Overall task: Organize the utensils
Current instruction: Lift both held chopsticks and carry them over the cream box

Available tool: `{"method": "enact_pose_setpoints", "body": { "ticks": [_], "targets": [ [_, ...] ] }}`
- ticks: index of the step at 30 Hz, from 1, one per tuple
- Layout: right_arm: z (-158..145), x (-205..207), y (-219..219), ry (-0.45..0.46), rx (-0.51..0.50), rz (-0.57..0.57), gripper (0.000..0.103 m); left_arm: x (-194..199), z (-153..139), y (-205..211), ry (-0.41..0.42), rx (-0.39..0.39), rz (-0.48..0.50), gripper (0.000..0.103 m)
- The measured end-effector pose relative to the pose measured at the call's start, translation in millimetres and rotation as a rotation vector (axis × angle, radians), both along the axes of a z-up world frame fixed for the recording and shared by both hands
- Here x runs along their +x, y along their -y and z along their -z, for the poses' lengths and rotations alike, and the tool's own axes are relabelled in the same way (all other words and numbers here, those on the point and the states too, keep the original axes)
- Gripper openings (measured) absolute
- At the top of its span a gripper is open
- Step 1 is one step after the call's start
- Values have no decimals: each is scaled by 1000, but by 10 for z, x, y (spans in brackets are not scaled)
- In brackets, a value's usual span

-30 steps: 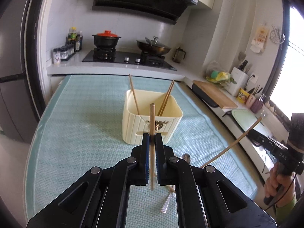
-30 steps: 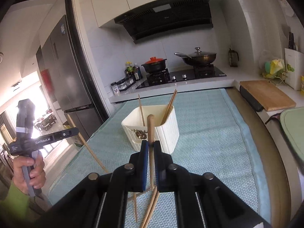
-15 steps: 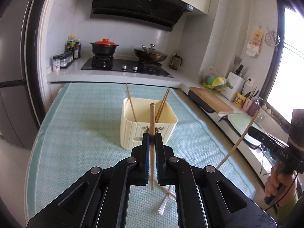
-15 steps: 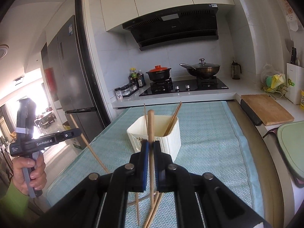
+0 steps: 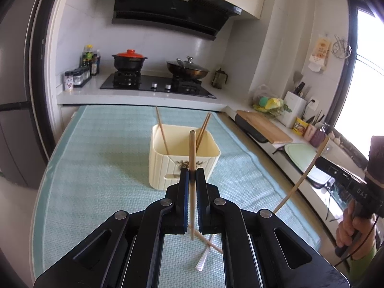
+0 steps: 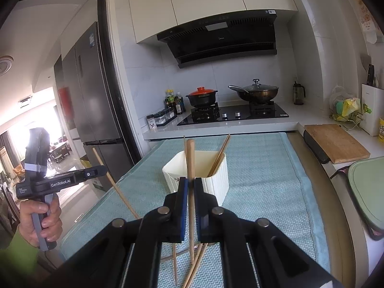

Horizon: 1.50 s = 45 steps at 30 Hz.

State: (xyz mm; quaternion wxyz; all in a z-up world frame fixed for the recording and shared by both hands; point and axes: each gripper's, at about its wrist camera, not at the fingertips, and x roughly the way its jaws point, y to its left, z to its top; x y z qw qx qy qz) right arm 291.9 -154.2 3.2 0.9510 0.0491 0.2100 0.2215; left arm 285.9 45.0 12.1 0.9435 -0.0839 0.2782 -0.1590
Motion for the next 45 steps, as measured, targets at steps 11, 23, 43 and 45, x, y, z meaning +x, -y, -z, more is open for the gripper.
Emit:
{"method": "enact_pose_setpoints", "body": {
  "ticks": [11, 23, 43, 45],
  "targets": [
    [-132, 10, 1, 33, 2, 1, 6, 3, -210, -36, 38, -23, 8, 3],
    [-318, 138, -40, 59, -7, -6, 6, 165, -428, 1, 65, -36, 28, 3],
    [-752, 647, -220, 112, -16, -28, 6, 572, -997, -3, 140, -33, 33, 3],
    [-816, 748, -246, 127, -16, -29, 6, 664, -1060, -7, 148, -26, 26, 3]
  ]
}}
